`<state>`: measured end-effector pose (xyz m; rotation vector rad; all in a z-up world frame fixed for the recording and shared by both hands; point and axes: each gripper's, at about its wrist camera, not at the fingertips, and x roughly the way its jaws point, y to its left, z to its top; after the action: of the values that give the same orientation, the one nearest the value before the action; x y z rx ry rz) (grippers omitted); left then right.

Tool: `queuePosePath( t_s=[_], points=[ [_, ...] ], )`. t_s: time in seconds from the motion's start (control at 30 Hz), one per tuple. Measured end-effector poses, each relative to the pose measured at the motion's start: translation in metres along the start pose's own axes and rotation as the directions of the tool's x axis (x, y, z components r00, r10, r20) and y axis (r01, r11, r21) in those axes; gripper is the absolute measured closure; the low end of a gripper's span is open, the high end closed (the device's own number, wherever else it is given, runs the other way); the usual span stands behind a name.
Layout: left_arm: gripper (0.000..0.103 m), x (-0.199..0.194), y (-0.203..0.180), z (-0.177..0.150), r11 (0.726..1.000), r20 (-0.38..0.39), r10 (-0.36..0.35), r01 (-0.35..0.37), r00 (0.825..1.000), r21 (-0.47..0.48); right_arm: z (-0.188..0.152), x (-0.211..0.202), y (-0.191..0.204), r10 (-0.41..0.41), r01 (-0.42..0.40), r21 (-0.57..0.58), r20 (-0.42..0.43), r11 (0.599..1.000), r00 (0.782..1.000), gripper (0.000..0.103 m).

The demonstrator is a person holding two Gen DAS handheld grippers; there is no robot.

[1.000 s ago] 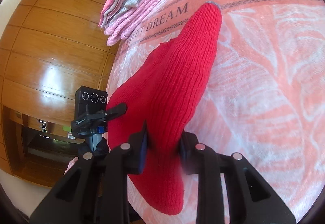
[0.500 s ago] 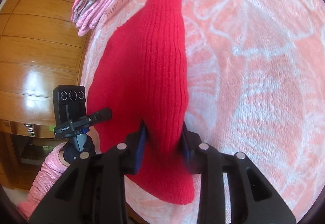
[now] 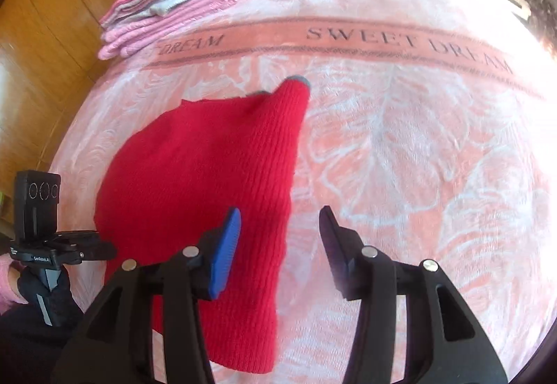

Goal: Fold small clothes

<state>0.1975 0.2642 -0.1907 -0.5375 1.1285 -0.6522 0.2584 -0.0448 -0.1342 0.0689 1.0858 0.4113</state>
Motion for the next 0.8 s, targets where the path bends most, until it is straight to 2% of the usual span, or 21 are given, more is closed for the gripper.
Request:
queuePosePath(
  t_s=[0.1, 0.13, 0.2, 0.3, 0.5, 0.63, 0.7, 0.8],
  points=[
    [0.052, -0.016, -0.03, -0.004, 0.992, 0.087, 0.019, -0.029, 0.996, 0.121, -0.001, 0.003, 0.009, 0.149, -0.148, -0.011, 0.01, 0.989, 0.989, 0.048],
    [0.044, -0.016, -0.037, -0.004, 0.99, 0.1, 0.005, -0.019, 0.995, 0.142, -0.001, 0.01, 0.013, 0.165, -0.165, -0.011, -0.002, 0.986, 0.986, 0.047],
    [0.036, -0.011, -0.044, -0.002, 0.987, 0.094, -0.014, -0.002, 0.996, 0.163, 0.003, 0.024, 0.02, 0.149, -0.149, -0.008, -0.023, 0.989, 0.989, 0.047],
    [0.036, 0.009, -0.039, 0.001, 0.992, 0.056, -0.008, 0.001, 0.998, 0.128, -0.002, 0.041, 0.016, 0.127, -0.126, 0.014, -0.047, 0.992, 0.991, 0.047],
    [0.037, 0.014, -0.029, -0.008, 0.991, 0.017, 0.033, -0.035, 0.999, 0.132, -0.012, 0.04, 0.008, 0.164, -0.164, 0.01, -0.018, 0.986, 0.986, 0.047],
    [0.037, -0.003, -0.06, 0.0, 0.981, 0.044, 0.078, -0.084, 0.996, 0.174, -0.012, 0.012, 0.009, 0.174, -0.173, 0.065, -0.011, 0.983, 0.985, 0.046],
    [0.037, -0.021, -0.078, 0.001, 0.972, 0.064, 0.104, -0.115, 0.993, 0.204, -0.013, -0.013, 0.018, 0.131, -0.131, 0.031, 0.026, 0.991, 0.991, 0.041],
    [0.035, -0.042, -0.107, 0.0, 0.966, 0.08, 0.151, -0.164, 0.985, 0.198, -0.014, -0.056, 0.038, 0.063, -0.061, -0.027, 0.104, 0.998, 0.993, 0.034]
  ],
)
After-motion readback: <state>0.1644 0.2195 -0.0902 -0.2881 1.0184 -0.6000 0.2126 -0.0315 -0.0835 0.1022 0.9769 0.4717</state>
